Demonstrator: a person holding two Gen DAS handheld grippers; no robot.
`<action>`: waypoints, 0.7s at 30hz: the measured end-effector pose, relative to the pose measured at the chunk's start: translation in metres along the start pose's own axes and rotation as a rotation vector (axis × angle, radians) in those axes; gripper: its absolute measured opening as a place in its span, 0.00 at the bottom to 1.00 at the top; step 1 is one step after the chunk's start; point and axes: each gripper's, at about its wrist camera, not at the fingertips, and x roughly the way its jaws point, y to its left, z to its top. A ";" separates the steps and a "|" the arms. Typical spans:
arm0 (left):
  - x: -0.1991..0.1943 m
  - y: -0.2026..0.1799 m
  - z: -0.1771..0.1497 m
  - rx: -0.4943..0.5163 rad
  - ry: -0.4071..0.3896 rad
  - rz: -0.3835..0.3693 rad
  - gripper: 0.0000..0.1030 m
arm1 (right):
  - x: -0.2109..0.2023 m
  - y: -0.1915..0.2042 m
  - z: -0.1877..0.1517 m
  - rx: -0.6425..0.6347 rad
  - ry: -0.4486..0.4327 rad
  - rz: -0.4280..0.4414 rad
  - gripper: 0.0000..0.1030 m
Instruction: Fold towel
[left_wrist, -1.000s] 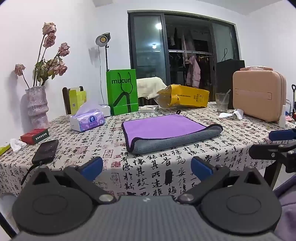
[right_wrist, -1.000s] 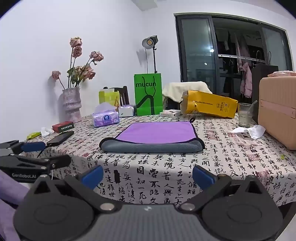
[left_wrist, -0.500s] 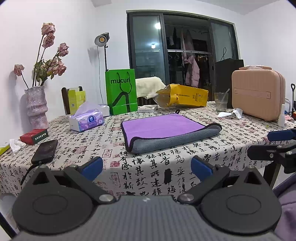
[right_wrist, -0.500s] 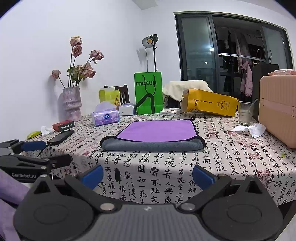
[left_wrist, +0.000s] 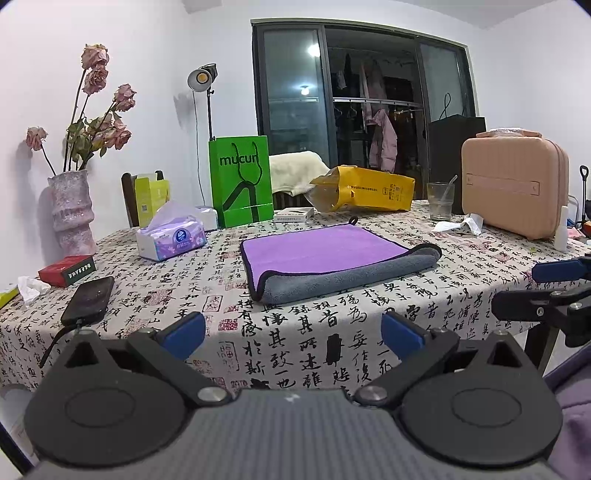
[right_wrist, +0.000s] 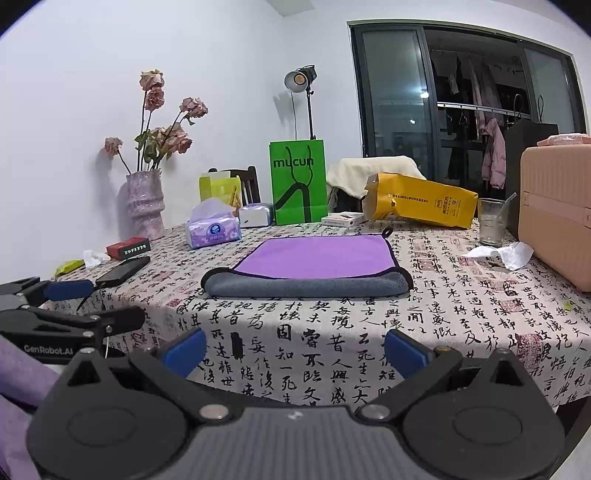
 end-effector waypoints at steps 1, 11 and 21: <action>0.000 0.000 0.000 0.000 0.000 0.000 1.00 | 0.000 0.000 0.000 0.000 0.001 0.000 1.00; 0.000 0.000 0.000 0.001 0.001 0.000 1.00 | 0.002 0.001 0.000 0.002 0.009 0.000 1.00; 0.000 0.000 0.000 0.001 0.002 0.000 1.00 | 0.002 0.001 0.000 0.002 0.010 0.000 1.00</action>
